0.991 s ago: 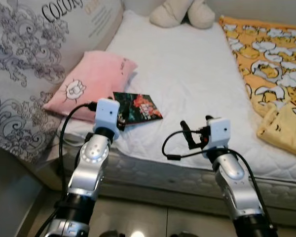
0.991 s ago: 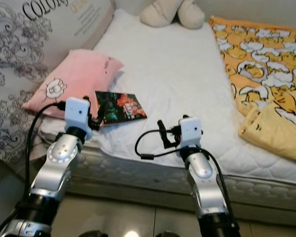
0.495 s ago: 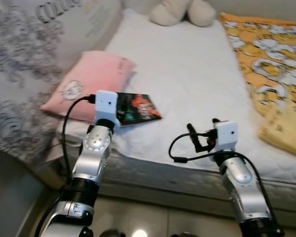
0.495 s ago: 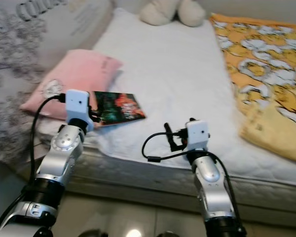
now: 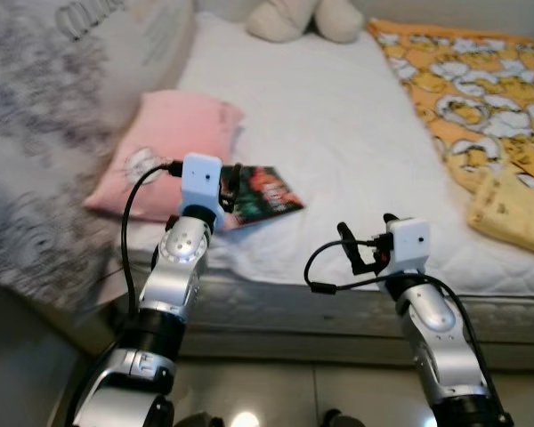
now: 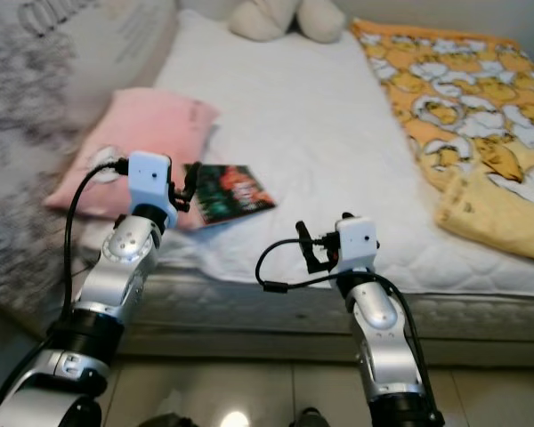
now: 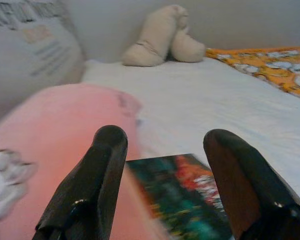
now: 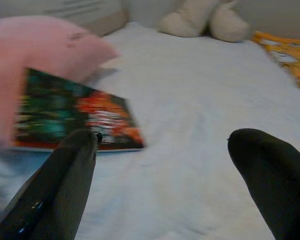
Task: Clean up the room
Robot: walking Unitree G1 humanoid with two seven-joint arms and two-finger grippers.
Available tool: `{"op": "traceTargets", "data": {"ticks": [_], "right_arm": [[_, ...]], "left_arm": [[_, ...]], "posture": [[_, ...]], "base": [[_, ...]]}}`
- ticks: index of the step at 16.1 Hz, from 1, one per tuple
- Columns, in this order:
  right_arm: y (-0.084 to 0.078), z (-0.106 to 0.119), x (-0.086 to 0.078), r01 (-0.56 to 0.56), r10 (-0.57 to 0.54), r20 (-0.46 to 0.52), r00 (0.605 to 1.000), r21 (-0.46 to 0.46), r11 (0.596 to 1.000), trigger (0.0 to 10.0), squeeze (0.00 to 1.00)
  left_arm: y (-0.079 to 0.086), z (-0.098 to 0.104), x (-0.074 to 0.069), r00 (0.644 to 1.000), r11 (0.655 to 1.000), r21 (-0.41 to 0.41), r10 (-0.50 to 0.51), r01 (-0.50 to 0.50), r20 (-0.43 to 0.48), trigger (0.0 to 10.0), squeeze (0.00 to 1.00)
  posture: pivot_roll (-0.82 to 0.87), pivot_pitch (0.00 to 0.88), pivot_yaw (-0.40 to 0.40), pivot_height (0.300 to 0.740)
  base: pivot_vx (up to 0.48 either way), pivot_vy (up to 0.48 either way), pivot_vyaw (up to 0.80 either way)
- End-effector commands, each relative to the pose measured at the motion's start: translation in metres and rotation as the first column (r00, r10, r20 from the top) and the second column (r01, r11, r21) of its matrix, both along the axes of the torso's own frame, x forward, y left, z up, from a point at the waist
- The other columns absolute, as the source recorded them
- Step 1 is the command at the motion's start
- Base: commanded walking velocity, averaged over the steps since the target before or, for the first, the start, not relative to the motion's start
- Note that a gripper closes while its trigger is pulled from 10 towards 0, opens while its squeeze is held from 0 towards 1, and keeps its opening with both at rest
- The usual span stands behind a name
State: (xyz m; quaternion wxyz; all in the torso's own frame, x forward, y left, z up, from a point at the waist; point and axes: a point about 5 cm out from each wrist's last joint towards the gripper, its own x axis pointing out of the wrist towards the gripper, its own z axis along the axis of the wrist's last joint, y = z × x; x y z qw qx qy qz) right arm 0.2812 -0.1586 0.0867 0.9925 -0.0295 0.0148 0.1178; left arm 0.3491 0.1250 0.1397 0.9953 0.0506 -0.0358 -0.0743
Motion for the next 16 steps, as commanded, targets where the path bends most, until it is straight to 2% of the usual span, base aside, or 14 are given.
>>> {"op": "traceTargets", "data": {"ticks": [1,2,4,7,12,16], "right_arm": [[-0.001,0.004,0.0,0.0,0.0,0.012,1.0,0.003,1.0,10.0,0.0],[0.0,0.004,0.0,0.0,0.0,0.012,1.0,0.004,1.0,10.0,0.0],[0.0,0.003,-0.002,0.002,-0.002,0.011,1.0,0.008,1.0,10.0,0.0],[-0.002,0.001,-0.007,0.006,-0.007,0.006,1.0,0.012,1.0,10.0,0.0],[-0.002,0.002,-0.008,0.005,-0.005,0.007,1.0,0.011,1.0,10.0,0.0],[-0.001,0.0,-0.011,0.006,-0.006,0.002,1.0,0.013,1.0,10.0,0.0]], "left_arm": [[0.001,0.001,0.002,1.0,1.0,0.011,0.006,-0.006,0.003,10.0,0.0],[0.0,0.0,0.003,1.0,0.999,0.046,0.003,-0.003,-0.004,10.0,0.0],[0.0,0.001,0.006,1.0,0.999,0.044,0.01,-0.01,0.005,10.0,0.0],[0.0,0.002,0.008,1.0,1.0,0.022,0.014,-0.015,0.002,10.0,0.0],[-0.004,0.002,0.01,1.0,0.998,0.064,-0.016,0.016,-0.004,10.0,0.0],[-0.003,0.001,0.01,1.0,0.999,0.042,-0.008,0.008,-0.008,10.0,0.0]], "posture": [[-0.06,0.049,-0.023,0.74],[-0.07,0.05,-0.02,0.74],[-0.07,0.055,-0.014,0.74],[-0.08,0.055,-0.007,0.74],[-0.09,0.047,0.003,0.74],[-0.09,0.045,0.009,0.74]], "base": [[0.33,0.326,0.0],[0.0,0.0,0.0],[0.0,0.0,0.0],[0.469,0.0,0.0],[0.466,0.0,0.0],[0.454,0.0,0.0]]}}
